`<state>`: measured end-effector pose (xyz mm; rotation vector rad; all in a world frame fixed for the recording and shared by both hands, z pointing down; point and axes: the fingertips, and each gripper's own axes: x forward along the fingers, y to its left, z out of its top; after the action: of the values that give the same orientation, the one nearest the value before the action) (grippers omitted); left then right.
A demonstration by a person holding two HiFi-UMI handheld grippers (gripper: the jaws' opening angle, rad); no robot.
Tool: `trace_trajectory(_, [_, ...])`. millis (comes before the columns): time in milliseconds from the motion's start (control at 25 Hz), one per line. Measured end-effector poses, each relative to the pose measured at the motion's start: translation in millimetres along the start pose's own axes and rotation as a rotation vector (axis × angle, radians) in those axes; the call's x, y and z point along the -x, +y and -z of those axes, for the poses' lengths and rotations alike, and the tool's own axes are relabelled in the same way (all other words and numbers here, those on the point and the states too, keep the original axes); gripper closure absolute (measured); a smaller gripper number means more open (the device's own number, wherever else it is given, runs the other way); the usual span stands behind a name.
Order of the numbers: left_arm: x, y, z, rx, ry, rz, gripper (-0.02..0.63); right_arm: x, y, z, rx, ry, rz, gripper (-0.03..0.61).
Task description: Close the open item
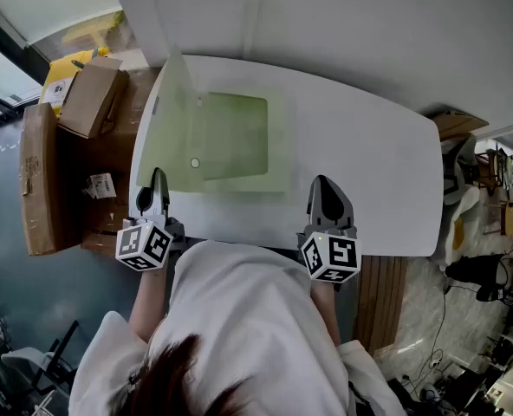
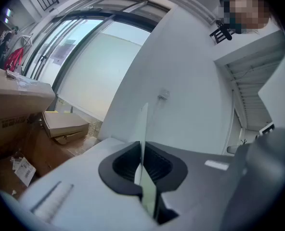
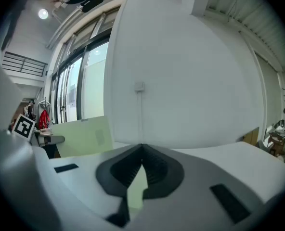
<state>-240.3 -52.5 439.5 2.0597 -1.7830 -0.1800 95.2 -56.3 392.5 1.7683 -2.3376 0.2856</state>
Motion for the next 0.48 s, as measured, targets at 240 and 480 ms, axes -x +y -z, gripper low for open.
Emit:
trace_trajectory(240, [-10.1, 1.4, -1.8, -0.010, -0.019, 0.019, 0.600, -8.3, 3.4, 1.6, -0.002, -0.021, 0.005, 0.574])
trace_trajectory(480, [-9.0, -3.5, -2.0, -0.014, -0.017, 0.019, 0.600, -2.7, -0.1, 1.5, -0.011, -0.024, 0.011, 0.574])
